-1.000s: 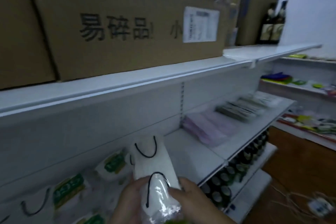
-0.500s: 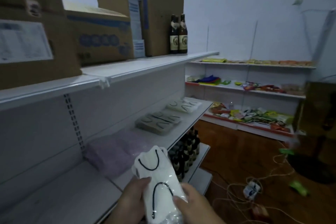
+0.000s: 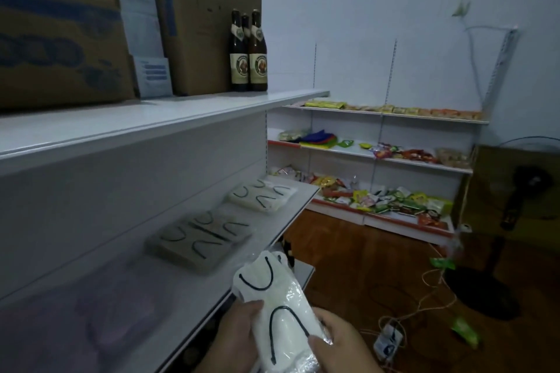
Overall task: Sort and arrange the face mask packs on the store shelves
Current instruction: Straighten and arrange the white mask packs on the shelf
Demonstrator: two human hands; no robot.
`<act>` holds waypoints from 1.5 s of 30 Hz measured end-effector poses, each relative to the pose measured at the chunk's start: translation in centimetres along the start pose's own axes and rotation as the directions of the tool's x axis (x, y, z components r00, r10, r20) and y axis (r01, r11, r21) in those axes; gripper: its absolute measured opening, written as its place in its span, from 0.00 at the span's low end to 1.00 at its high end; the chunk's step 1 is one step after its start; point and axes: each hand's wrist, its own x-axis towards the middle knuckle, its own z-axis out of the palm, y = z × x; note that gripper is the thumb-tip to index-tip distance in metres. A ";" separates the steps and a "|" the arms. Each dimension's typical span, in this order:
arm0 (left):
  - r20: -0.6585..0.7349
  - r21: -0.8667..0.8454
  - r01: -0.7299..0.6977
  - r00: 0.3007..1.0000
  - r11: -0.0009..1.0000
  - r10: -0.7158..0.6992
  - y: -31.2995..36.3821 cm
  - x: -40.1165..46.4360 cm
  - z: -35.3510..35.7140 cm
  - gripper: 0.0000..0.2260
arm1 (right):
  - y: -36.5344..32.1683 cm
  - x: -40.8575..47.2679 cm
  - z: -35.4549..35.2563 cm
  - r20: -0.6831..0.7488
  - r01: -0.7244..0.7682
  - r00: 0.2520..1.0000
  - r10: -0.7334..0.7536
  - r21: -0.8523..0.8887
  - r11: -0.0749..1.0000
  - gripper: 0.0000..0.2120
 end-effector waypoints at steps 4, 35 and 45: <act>-0.033 0.135 -0.063 0.997 0.989 0.068 1.7 8.9 1.9 0.09 | -1.1 6.8 -3.5 -0.045 -0.051 0.998 0.050 -0.019 0.999 0.17; -0.300 0.954 0.191 0.668 0.233 0.681 20.3 49.0 11.4 0.08 | -4.3 61.1 -15.6 0.283 0.186 0.958 -0.053 -0.467 0.865 0.19; -0.386 0.819 0.559 0.704 -0.130 0.596 19.8 51.6 9.6 0.14 | -4.0 64.0 -12.9 0.464 0.391 0.883 -0.070 -0.644 0.658 0.18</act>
